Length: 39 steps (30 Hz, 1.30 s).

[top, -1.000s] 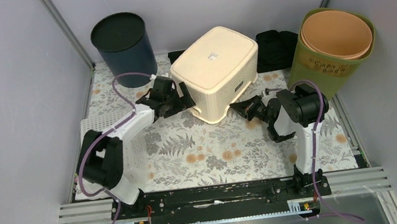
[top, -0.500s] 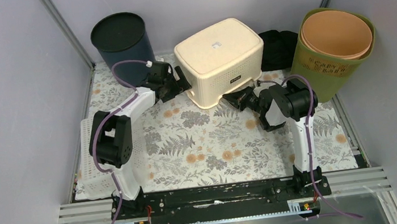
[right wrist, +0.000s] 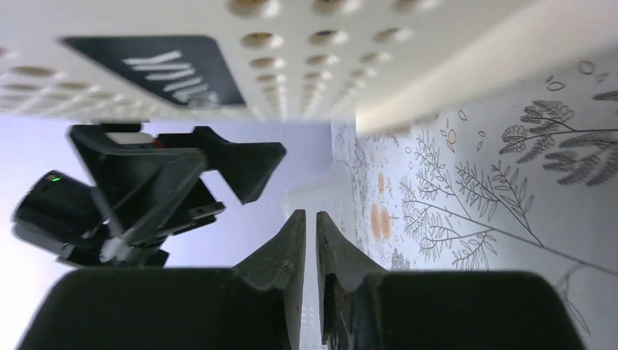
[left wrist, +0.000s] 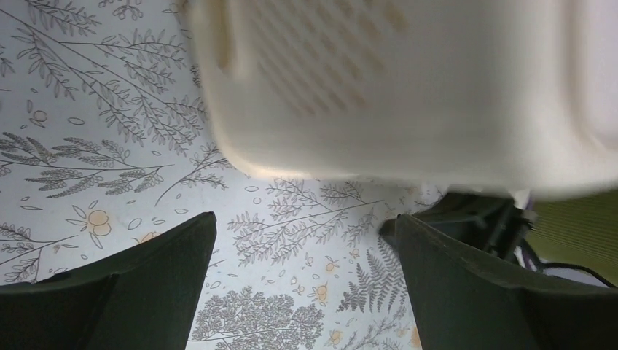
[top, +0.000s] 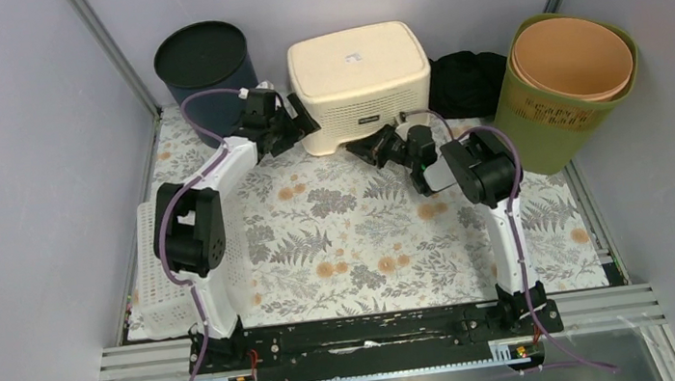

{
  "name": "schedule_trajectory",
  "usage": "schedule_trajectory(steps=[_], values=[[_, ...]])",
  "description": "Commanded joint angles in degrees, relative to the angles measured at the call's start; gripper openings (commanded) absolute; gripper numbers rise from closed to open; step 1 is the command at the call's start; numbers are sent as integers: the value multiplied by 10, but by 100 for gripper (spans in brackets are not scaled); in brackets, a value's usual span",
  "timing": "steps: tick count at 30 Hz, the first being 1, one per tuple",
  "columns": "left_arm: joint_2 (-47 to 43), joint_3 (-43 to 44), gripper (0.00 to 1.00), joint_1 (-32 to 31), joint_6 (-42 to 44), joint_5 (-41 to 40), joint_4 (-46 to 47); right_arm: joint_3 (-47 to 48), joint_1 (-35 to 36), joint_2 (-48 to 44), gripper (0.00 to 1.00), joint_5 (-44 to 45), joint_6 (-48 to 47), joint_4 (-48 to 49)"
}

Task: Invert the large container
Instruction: Move the container to the center of the board.

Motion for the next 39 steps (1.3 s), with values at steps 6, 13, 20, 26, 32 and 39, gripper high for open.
schedule_trajectory(steps=[6,13,20,26,32,39], values=[[-98,-54,100,12,-4,24,62,130,10,67,22,-38,-27,-89],[-207,-39,100,27,20,34,-11,118,7,30,45,-71,-42,-105],[-312,26,100,40,55,9,-103,16,6,-101,72,-116,-96,-143],[-361,51,100,46,71,-3,-154,-66,6,-247,86,-132,-167,-241],[-404,24,100,46,82,8,-193,-71,7,-372,88,-125,-309,-455],[-508,-70,100,46,80,-15,-233,-93,25,-549,91,-66,-453,-703]])
